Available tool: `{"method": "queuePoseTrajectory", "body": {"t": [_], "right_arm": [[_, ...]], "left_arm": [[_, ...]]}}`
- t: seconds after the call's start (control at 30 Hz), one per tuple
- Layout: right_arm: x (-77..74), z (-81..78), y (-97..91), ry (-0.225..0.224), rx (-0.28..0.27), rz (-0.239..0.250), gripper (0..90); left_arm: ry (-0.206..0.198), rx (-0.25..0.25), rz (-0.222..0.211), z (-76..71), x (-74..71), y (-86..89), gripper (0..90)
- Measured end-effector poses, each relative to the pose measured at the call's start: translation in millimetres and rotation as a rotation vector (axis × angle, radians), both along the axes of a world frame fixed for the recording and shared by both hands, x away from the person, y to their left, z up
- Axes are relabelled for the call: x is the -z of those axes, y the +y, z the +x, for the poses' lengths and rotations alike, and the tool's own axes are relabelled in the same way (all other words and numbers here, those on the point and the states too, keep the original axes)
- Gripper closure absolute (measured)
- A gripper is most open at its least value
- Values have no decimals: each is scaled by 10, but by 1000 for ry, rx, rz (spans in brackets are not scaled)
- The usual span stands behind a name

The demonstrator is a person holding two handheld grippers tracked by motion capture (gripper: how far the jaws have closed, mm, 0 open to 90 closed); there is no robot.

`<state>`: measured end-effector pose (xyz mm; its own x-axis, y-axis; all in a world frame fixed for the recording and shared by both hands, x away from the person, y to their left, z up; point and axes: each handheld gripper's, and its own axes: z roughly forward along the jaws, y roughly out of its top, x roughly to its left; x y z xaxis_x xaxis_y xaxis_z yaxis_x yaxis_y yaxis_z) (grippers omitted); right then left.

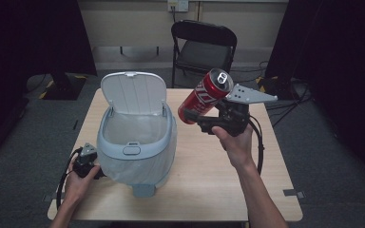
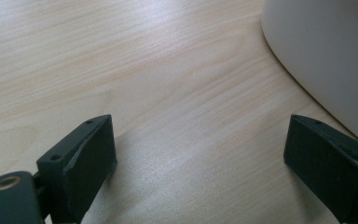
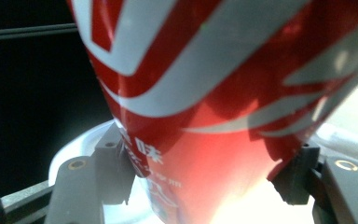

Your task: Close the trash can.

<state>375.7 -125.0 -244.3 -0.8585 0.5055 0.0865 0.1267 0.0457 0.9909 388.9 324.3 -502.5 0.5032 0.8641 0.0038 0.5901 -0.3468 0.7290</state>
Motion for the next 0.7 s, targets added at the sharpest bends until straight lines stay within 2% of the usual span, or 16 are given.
{"method": "queuePoseTrajectory", "body": {"t": [0.07,0.2,0.23,0.3,0.33,0.4,0.5,0.6,0.7], "right_arm": [[-90,-14,93,-17,-27,9,343],[-148,-13,189,-29,-46,16,343],[-188,-11,280,-34,-70,29,343],[-201,-9,314,-36,-78,30,343],[-226,2,416,-34,-96,31,342],[-231,7,450,-33,-103,30,342],[-210,37,636,-25,-134,9,341],[-179,61,715,-23,-147,-8,340],[-110,125,851,-10,-171,-36,337]], "left_arm": [[-2,0,1,1,0,0,85],[-1,0,1,1,0,0,85],[-2,0,1,1,0,1,84],[-1,0,1,1,0,1,84],[0,0,0,0,0,0,85],[-2,0,1,1,0,1,85],[-2,0,1,1,0,1,85],[-1,0,1,1,0,1,84],[-1,0,1,1,0,1,85]]}}
